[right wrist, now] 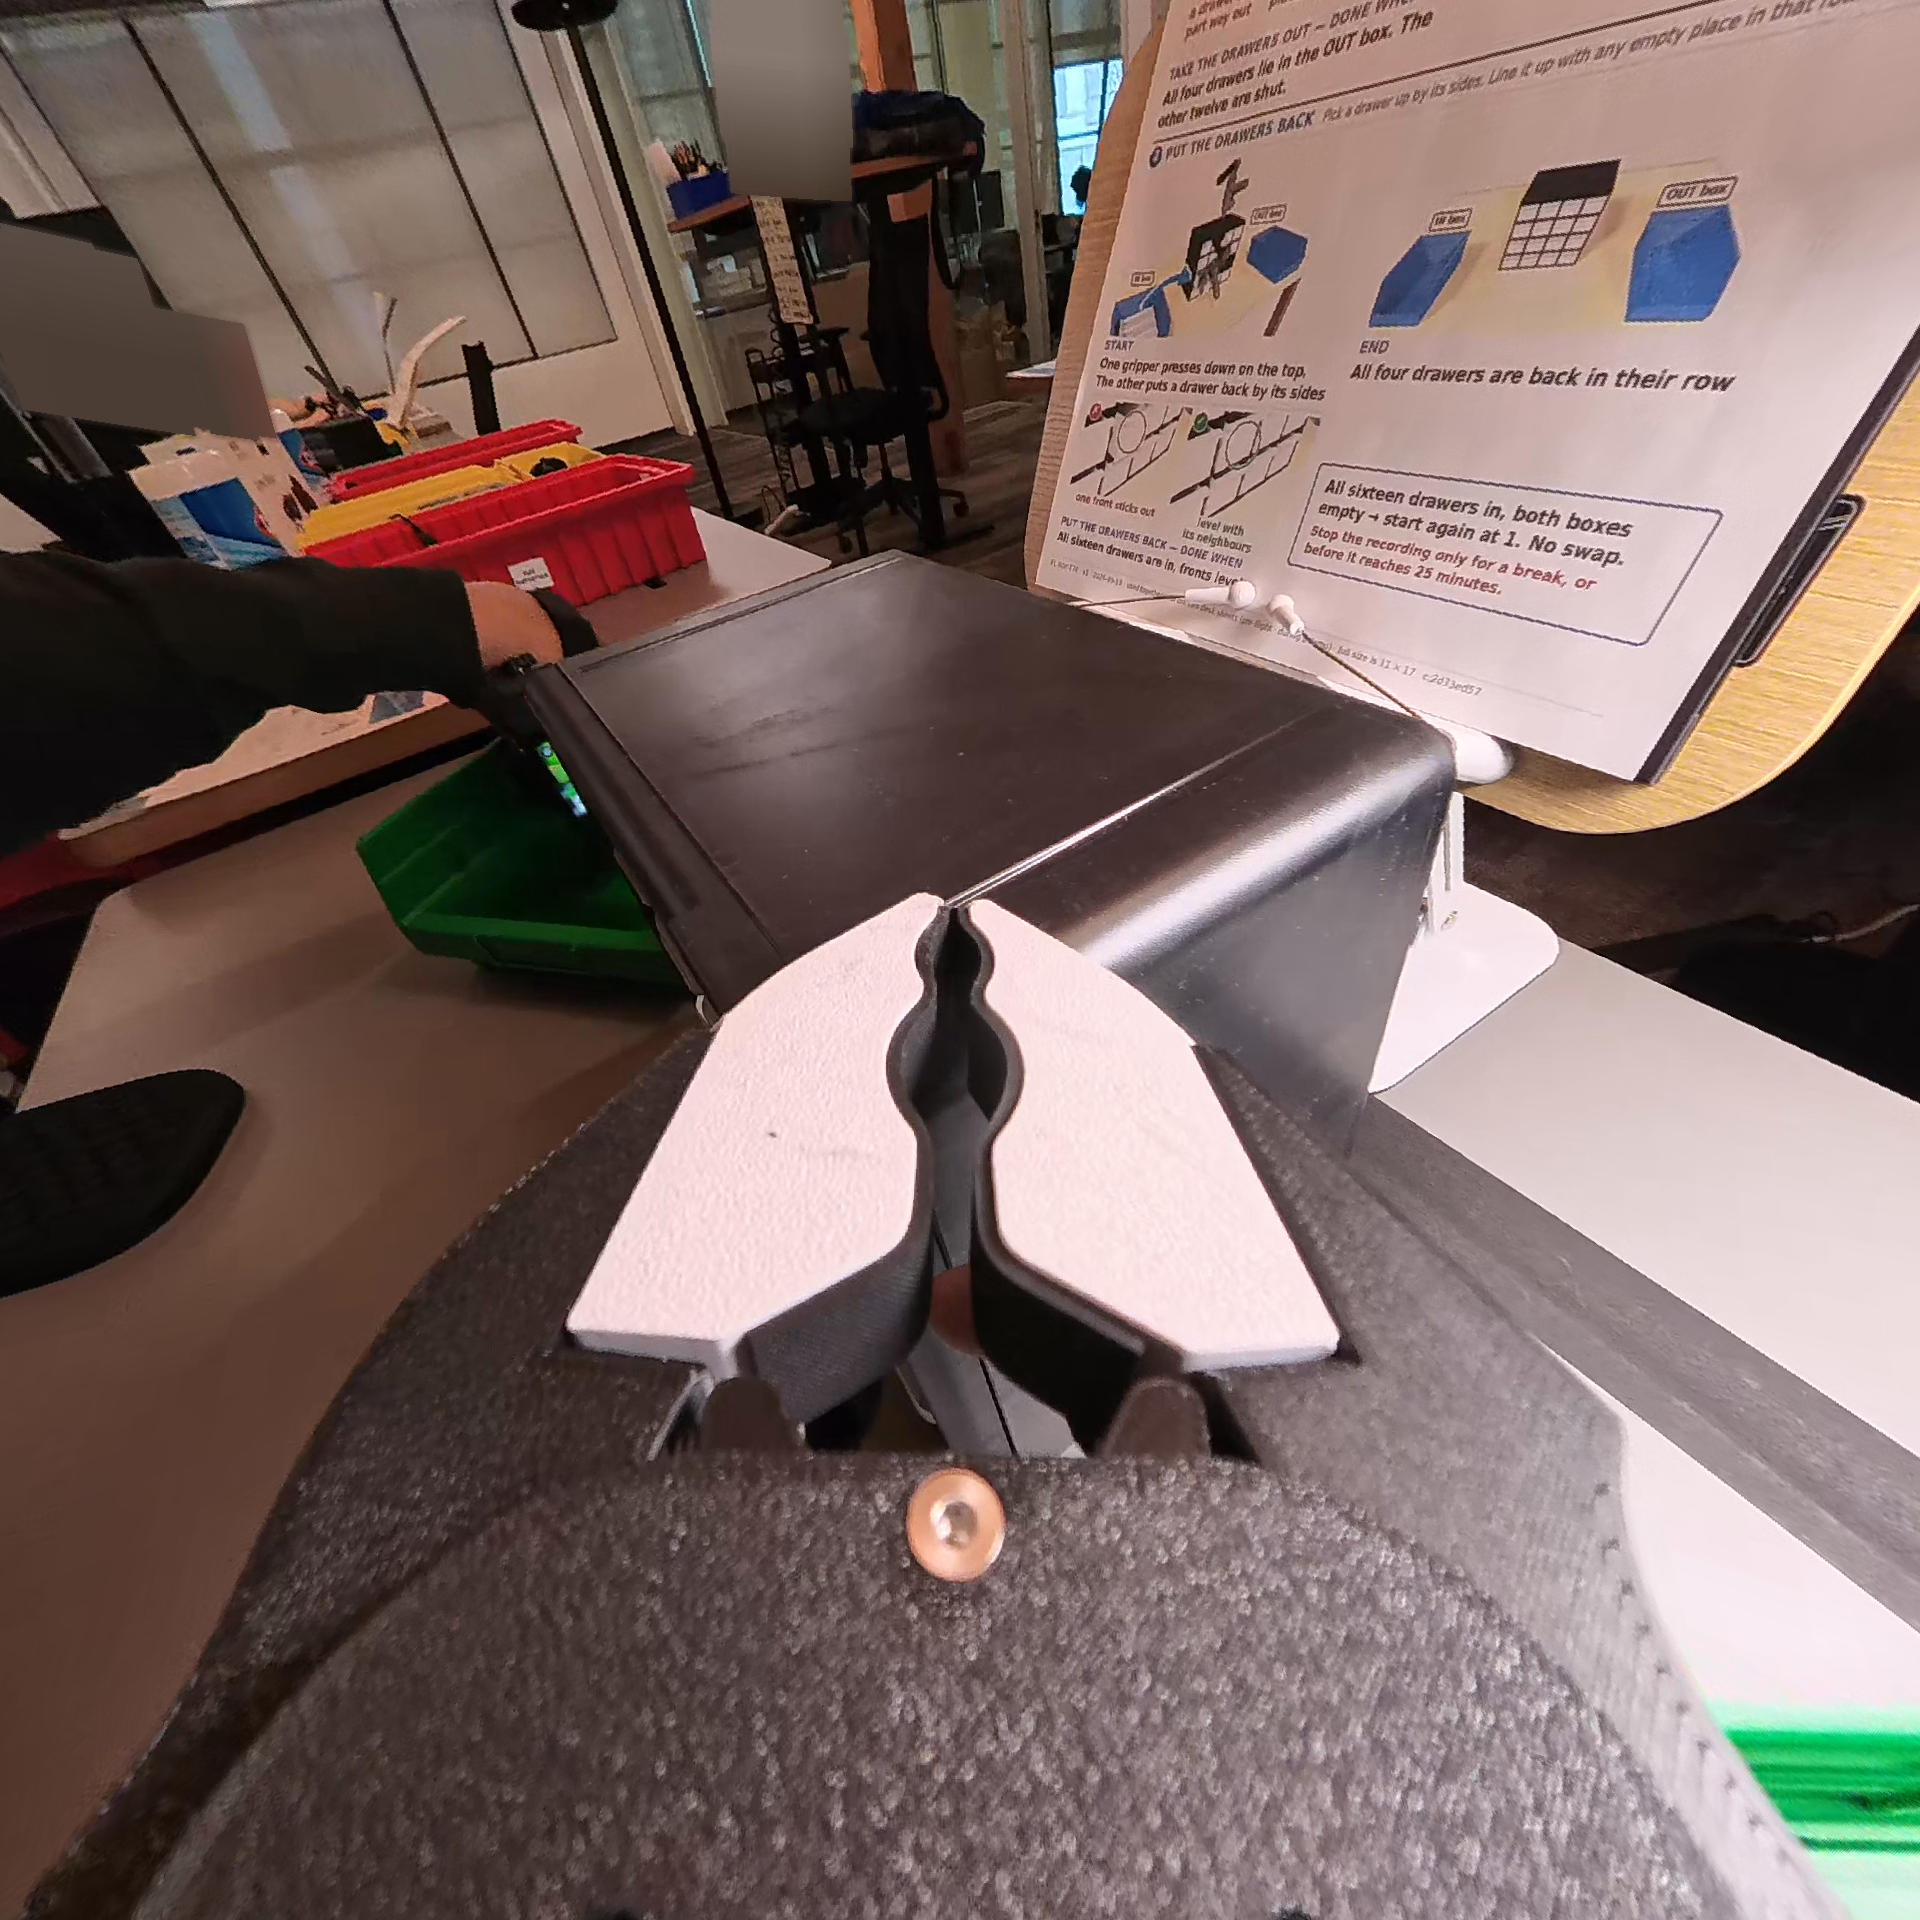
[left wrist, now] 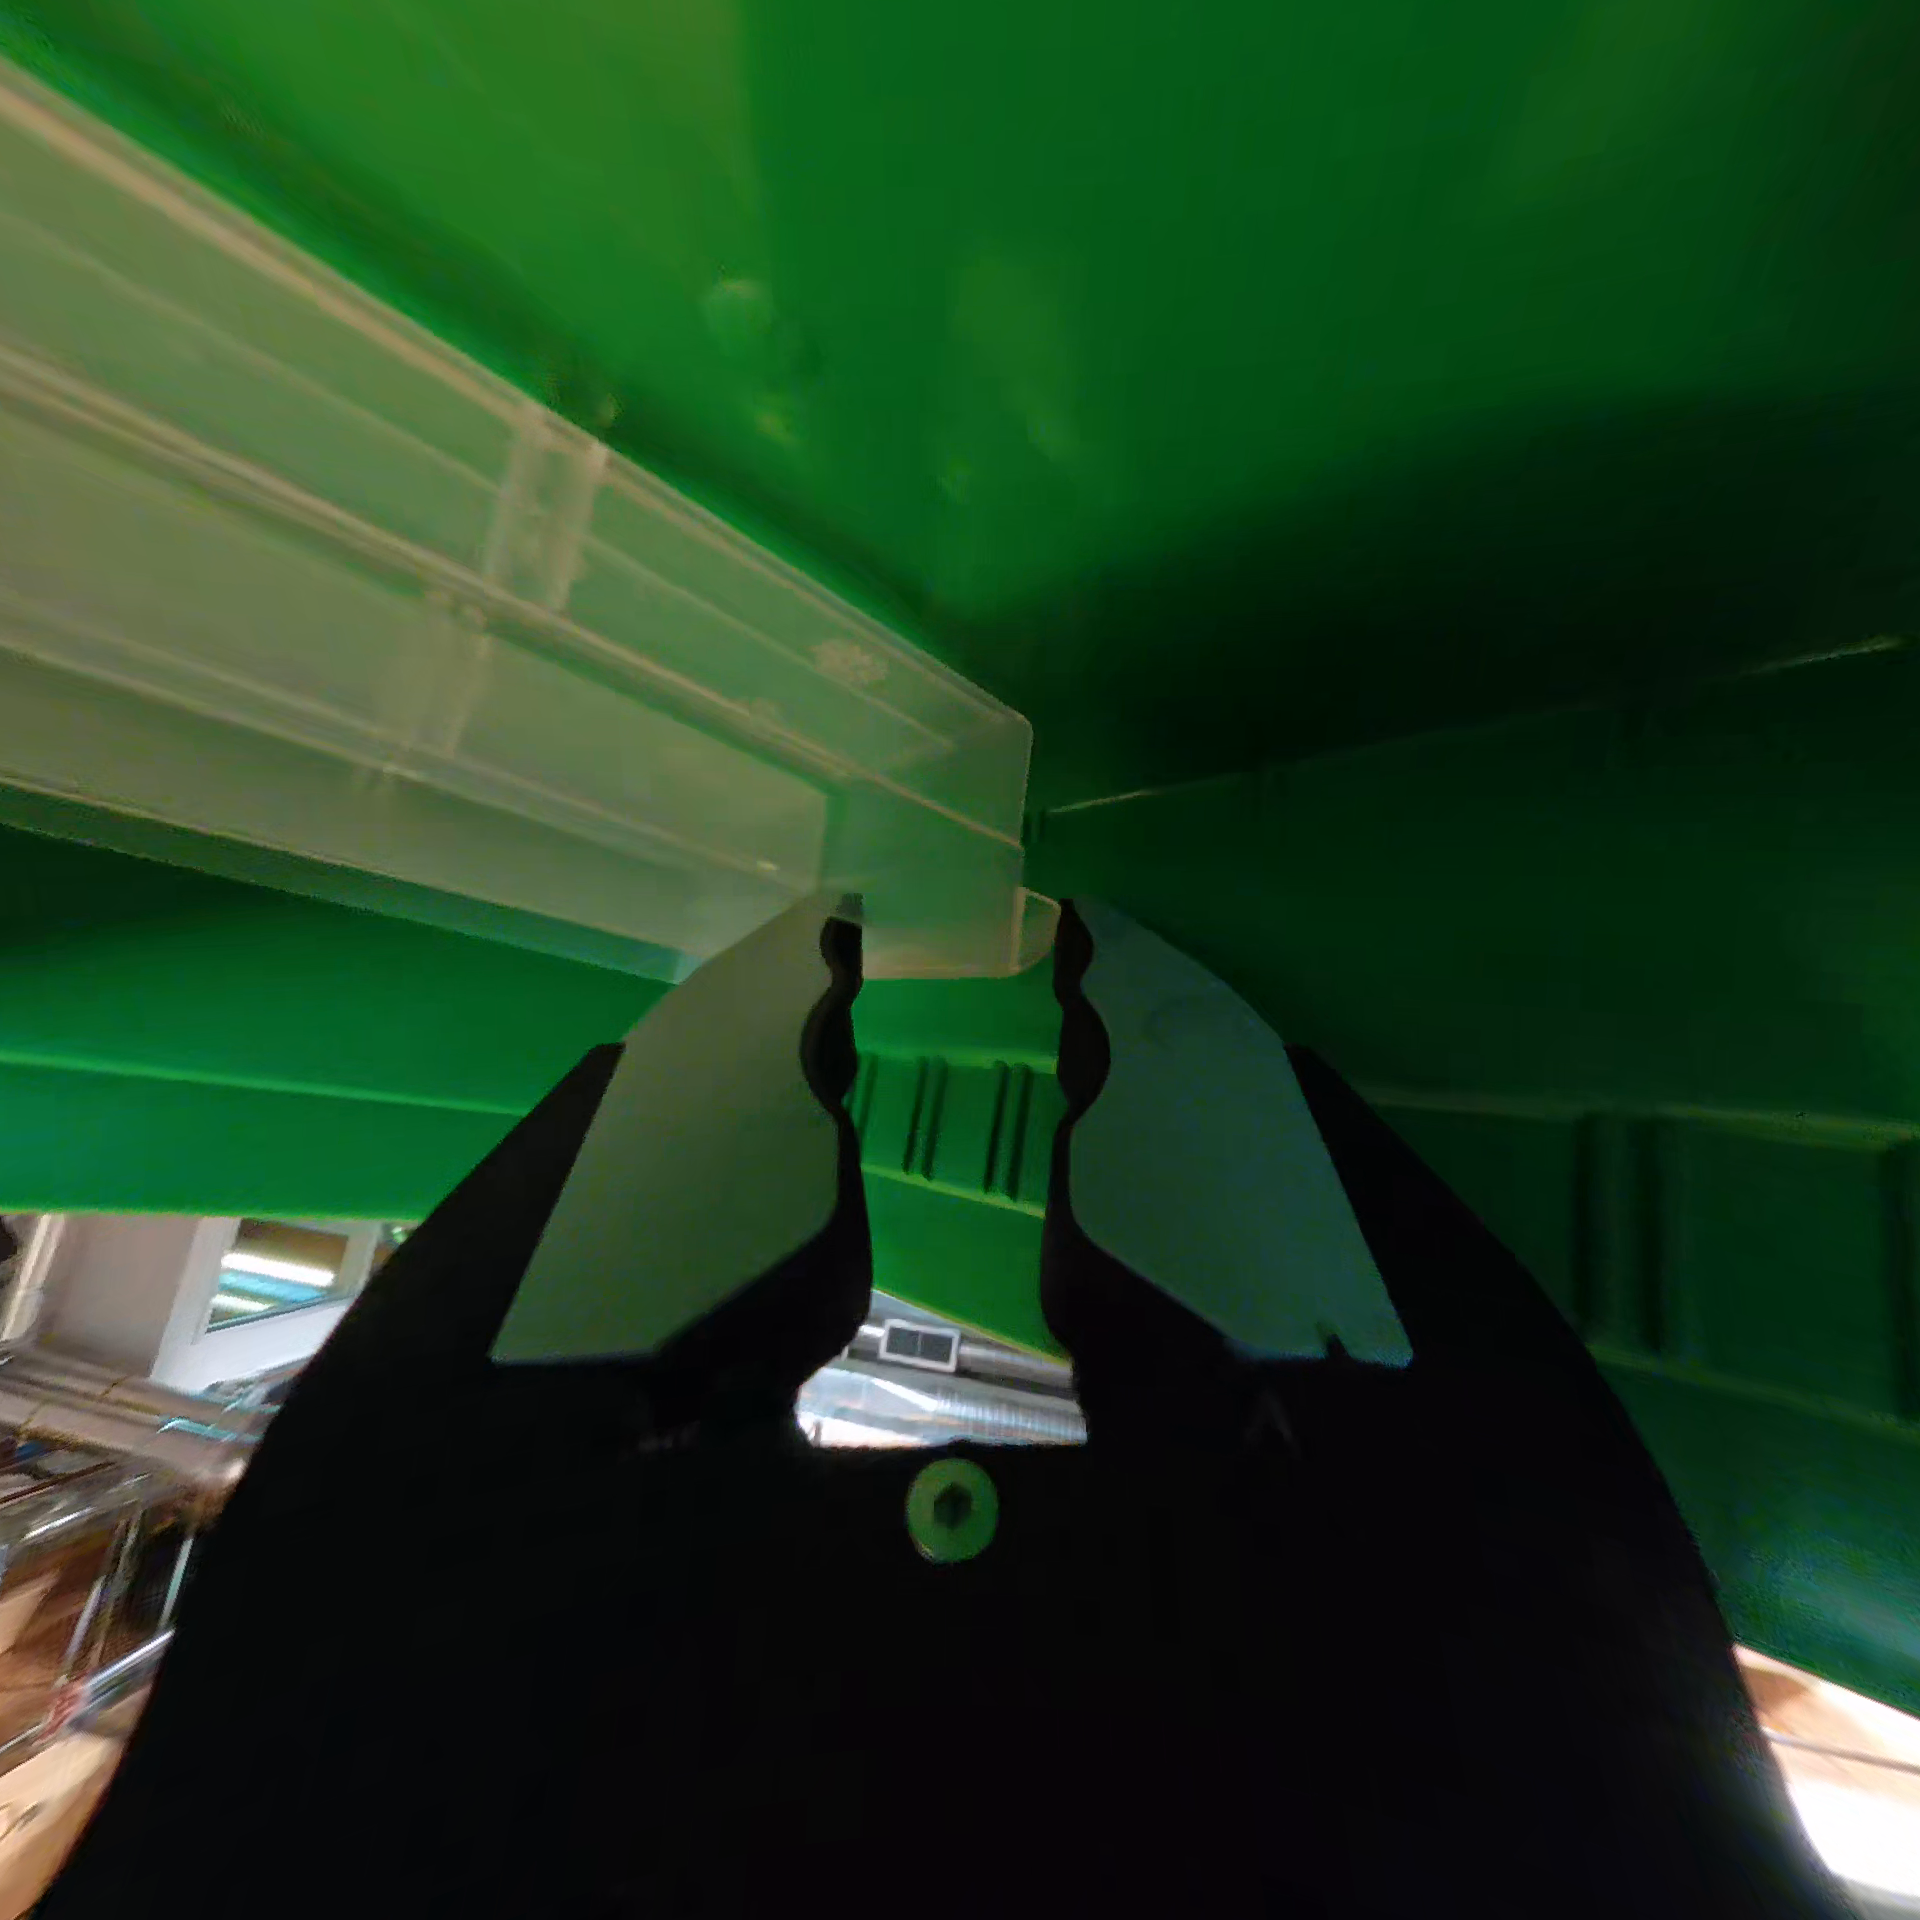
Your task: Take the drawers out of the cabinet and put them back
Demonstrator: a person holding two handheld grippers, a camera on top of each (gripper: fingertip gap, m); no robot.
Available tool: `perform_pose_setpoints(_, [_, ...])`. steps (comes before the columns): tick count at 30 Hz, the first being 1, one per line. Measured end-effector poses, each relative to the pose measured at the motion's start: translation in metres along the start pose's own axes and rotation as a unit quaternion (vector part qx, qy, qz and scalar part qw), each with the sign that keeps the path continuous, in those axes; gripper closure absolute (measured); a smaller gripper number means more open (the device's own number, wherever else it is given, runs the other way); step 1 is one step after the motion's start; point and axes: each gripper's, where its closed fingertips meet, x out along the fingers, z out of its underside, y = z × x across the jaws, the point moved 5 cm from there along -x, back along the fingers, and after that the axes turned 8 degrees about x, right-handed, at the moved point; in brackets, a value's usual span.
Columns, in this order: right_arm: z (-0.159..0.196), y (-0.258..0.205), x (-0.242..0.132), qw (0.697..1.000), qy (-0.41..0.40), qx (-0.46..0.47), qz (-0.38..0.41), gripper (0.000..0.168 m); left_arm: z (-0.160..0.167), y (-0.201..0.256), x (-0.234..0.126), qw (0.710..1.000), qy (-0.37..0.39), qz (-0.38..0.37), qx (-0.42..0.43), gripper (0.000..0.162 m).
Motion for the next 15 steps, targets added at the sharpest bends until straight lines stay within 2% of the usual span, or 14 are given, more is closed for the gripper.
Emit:
perform_pose_setpoints(3, [0.0,0.0,0.0,1.0,-0.001,0.0,-0.003,0.168,-0.005,0.006,-0.01,0.999,0.037,0.024,-0.024,0.128])
perform_pose_setpoints(7, [0.0,0.0,0.0,1.0,-0.001,0.0,-0.003,0.168,-0.026,0.018,-0.039,0.986,0.144,0.06,-0.065,0.137])
perform_pose_setpoints(15, [0.0,0.0,0.0,1.0,-0.002,-0.004,0.004,0.168,-0.063,0.02,-0.089,0.924,0.352,0.058,-0.136,0.146])
